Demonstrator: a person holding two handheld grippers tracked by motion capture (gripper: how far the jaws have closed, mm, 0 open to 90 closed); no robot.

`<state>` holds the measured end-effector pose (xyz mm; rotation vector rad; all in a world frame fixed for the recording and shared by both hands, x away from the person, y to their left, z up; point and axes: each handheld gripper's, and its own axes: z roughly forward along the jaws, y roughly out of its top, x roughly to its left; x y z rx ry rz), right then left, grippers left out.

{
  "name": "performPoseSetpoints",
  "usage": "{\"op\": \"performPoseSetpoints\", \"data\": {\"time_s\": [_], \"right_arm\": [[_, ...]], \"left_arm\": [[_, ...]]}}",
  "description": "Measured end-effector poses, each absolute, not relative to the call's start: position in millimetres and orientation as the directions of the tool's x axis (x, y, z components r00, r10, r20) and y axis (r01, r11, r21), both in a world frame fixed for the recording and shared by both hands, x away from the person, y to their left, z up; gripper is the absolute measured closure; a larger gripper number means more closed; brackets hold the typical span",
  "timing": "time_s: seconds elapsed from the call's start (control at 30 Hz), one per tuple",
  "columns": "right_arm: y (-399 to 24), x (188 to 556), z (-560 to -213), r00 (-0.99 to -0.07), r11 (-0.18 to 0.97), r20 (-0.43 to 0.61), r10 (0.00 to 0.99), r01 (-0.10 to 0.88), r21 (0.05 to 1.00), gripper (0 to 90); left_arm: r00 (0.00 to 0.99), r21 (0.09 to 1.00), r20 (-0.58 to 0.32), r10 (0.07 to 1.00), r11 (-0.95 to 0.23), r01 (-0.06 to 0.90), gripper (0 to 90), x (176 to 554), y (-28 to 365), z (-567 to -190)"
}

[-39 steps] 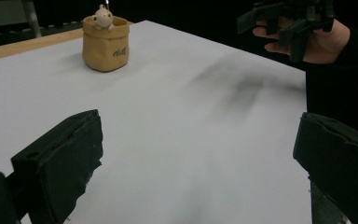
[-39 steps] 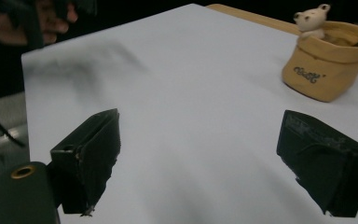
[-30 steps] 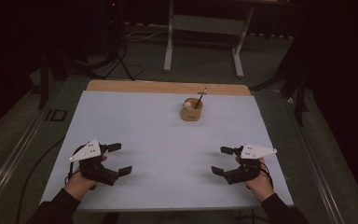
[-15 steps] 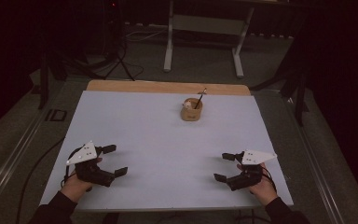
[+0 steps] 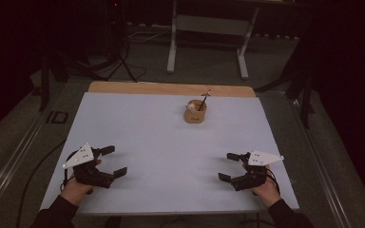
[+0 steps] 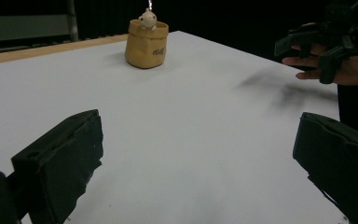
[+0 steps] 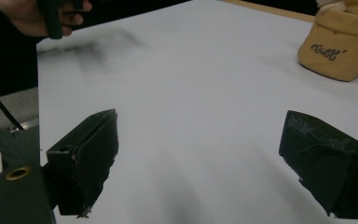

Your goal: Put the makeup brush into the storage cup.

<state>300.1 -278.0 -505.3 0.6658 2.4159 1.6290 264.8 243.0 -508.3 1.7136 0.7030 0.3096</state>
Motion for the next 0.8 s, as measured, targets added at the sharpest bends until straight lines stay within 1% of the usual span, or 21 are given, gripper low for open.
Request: {"op": "performPoseSetpoints", "data": {"time_s": [0.3,0.8], "right_arm": [[-275.3,302.4,-511.2,-0.895,0.324,0.123,0.429,0.28,0.904,11.6],[-274.7,302.6,-514.7,-0.892,0.337,0.139,0.429,0.301,0.892,11.7]], "left_arm": [[0.775,0.954,-0.172,0.608,-0.093,0.285,1.9,263.5,245.8,-508.6],[0.772,0.951,-0.182,0.609,-0.09,0.295,1.9,262.8,245.8,-510.6]]}}
